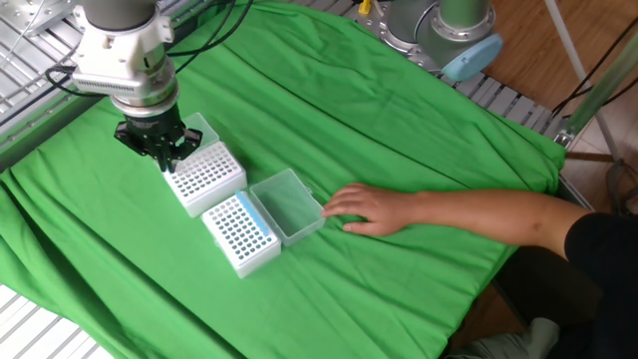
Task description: Insert a medium pipette tip into the holder for medium pipette tips
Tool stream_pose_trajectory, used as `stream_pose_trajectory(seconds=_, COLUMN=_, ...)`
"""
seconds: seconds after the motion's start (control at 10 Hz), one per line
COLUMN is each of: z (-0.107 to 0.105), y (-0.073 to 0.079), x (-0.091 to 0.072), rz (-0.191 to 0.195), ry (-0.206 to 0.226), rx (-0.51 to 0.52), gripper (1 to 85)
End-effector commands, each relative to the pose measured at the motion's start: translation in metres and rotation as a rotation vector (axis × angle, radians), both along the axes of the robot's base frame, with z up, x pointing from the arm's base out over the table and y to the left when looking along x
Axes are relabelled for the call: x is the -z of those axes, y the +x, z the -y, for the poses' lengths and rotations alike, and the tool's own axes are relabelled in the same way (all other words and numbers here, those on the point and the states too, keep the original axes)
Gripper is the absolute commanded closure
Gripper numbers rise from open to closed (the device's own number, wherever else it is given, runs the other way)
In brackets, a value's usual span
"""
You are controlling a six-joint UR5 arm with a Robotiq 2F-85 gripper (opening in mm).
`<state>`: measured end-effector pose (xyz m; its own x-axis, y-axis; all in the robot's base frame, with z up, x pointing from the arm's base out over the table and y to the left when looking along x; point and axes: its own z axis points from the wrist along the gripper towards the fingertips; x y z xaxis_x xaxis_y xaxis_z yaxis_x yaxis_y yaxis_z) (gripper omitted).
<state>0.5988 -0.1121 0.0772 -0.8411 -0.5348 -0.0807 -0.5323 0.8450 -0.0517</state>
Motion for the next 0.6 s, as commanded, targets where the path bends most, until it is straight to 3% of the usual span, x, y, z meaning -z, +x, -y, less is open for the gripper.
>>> stream_pose_trajectory(seconds=0.0, z=-0.009, y=-0.005, x=-0.029, rz=-0.027, ry=0.0, rx=0.037, gripper=84.7)
stream_pose_trajectory(seconds=0.2, z=-0.019, y=-0.009, x=-0.053, rz=-0.056, ry=-0.01, rx=0.057, gripper=84.7)
stream_pose_trajectory(seconds=0.5, z=-0.052, y=-0.011, x=-0.083, rz=-0.087, ry=-0.018, rx=0.144, gripper=84.7)
